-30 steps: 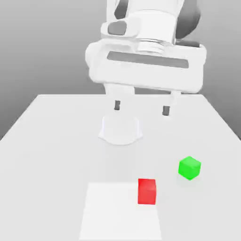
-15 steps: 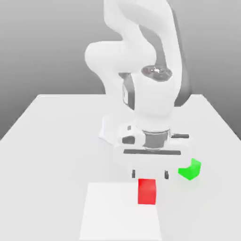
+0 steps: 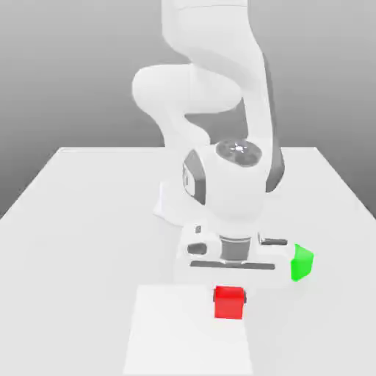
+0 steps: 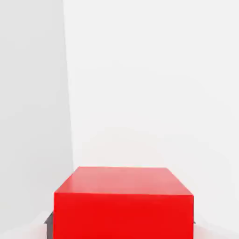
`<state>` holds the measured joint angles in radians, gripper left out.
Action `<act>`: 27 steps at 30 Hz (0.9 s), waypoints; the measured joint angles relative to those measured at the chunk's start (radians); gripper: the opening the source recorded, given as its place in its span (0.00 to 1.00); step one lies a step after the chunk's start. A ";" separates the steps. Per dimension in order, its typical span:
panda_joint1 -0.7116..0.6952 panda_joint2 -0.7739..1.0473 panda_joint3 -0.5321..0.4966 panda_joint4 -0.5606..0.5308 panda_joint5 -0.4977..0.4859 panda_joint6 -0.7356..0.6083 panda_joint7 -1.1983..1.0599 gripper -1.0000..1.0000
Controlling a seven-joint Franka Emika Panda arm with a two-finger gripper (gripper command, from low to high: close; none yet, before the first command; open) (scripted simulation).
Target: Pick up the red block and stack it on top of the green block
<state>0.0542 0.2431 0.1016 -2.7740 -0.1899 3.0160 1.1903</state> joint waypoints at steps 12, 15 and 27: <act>-0.063 -0.198 0.106 -0.023 0.169 -0.162 -0.120 0.00; -0.068 -0.243 0.116 -0.035 0.193 -0.201 -0.140 0.00; 0.120 -0.432 0.323 -0.110 0.334 -0.322 0.402 0.00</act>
<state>0.1745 -0.1889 0.4247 -2.8842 0.1443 2.6936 1.5922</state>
